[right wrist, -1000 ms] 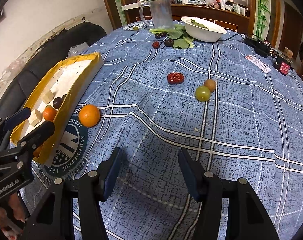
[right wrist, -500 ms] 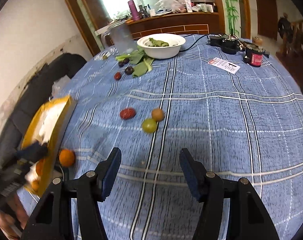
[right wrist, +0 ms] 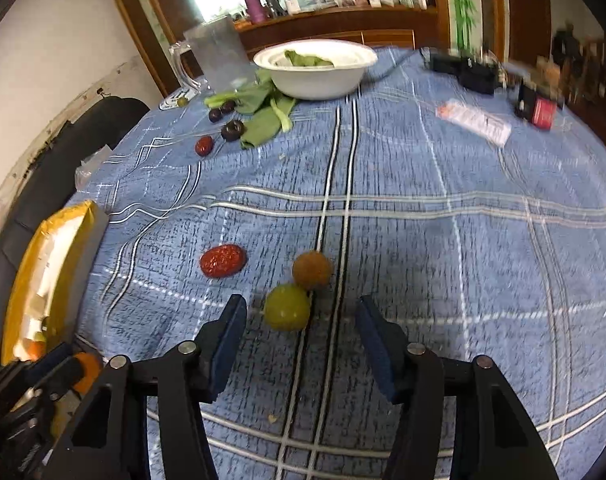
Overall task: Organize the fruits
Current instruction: 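Grasp the tangerine with the left tool while the right tool grasps the yellow-green plum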
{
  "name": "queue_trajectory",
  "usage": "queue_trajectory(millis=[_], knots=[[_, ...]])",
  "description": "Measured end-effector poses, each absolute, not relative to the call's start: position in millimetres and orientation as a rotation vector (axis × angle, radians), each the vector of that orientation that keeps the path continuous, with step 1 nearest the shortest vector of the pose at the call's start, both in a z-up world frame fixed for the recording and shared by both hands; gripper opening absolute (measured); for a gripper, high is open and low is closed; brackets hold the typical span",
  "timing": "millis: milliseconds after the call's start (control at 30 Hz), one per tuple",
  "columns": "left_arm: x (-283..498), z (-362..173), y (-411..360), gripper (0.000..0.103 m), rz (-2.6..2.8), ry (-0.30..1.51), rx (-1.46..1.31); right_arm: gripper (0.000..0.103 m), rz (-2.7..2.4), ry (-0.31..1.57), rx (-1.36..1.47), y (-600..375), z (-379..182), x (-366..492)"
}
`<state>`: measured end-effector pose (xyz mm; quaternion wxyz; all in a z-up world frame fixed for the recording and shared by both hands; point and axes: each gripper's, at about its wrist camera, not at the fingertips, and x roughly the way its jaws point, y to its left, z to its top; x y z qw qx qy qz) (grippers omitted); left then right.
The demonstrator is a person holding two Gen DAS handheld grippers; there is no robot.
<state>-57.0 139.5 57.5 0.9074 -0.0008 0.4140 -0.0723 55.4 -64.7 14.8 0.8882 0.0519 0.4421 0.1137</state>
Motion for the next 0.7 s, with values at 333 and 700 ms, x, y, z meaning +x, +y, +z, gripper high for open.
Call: queue_trajectory(millis=[333,700], knots=[[-63,44,135,0.042,-0.227,0.895,0.029,0.025,0.283,0.896,0.080,-60,15,48],[-59,45,124,0.031,-0.205,0.871,0.060,0.025,0.328,0.889,0.165,-72,21,42]])
